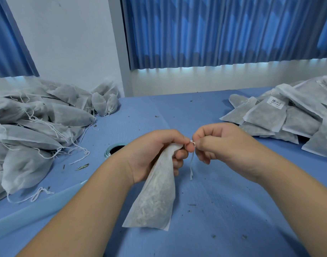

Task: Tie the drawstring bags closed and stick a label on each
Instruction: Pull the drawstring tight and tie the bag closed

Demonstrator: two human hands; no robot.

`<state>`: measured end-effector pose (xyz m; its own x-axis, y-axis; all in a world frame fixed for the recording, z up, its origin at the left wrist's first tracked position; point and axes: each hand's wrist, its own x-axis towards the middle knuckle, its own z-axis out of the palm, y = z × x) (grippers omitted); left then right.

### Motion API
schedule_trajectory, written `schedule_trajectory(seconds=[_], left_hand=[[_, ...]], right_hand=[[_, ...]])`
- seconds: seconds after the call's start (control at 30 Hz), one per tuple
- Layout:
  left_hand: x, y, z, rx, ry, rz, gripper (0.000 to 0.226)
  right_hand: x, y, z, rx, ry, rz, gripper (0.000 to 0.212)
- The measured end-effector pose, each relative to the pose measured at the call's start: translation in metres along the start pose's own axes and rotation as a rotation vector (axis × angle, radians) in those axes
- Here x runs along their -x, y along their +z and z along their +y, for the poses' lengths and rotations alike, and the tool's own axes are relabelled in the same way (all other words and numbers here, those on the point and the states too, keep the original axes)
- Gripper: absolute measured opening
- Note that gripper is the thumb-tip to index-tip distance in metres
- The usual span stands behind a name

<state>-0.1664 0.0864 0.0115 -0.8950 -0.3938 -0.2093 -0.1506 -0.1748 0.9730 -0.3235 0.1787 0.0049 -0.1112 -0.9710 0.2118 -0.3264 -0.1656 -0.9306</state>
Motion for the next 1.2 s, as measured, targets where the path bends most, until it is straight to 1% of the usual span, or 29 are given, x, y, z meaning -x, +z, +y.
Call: schedule_trajectory(seconds=[0.17, 0.3, 0.4, 0.53, 0.67, 0.73, 0.83, 0.93, 1.1, 1.2], left_hand=[[0.001, 0.002, 0.000, -0.094, 0.011, 0.091, 0.012], [0.003, 0.008, 0.002, -0.165, 0.048, 0.193, 0.009], [0.004, 0.013, 0.002, -0.261, 0.091, 0.294, 0.029], [0.004, 0.019, 0.003, -0.351, 0.163, 0.366, 0.032], [0.002, 0.021, 0.002, -0.387, 0.206, 0.416, 0.036], [0.001, 0.021, 0.001, -0.391, 0.226, 0.430, 0.031], [0.001, 0.023, 0.000, -0.401, 0.293, 0.460, 0.012], [-0.001, 0.025, -0.002, -0.396, 0.359, 0.497, 0.013], [-0.003, 0.027, -0.004, -0.403, 0.407, 0.536, 0.018], [-0.005, 0.027, -0.006, -0.443, 0.452, 0.583, 0.015]], right_hand=[[0.001, -0.002, 0.000, -0.012, 0.002, -0.053, 0.014], [0.002, -0.004, 0.000, 0.003, -0.001, -0.060, 0.016], [0.001, -0.006, 0.001, -0.001, -0.002, -0.062, 0.016], [0.001, -0.008, 0.002, -0.015, -0.008, -0.070, 0.014], [0.000, -0.009, 0.003, -0.010, -0.001, -0.071, 0.014], [0.000, -0.009, 0.004, -0.005, 0.004, -0.070, 0.014], [0.000, -0.010, 0.005, -0.003, 0.011, -0.056, 0.015], [0.000, -0.012, 0.005, -0.010, 0.009, -0.040, 0.016], [0.000, -0.012, 0.005, 0.005, 0.015, -0.043, 0.016], [0.000, -0.013, 0.005, 0.018, 0.022, -0.041, 0.016]])
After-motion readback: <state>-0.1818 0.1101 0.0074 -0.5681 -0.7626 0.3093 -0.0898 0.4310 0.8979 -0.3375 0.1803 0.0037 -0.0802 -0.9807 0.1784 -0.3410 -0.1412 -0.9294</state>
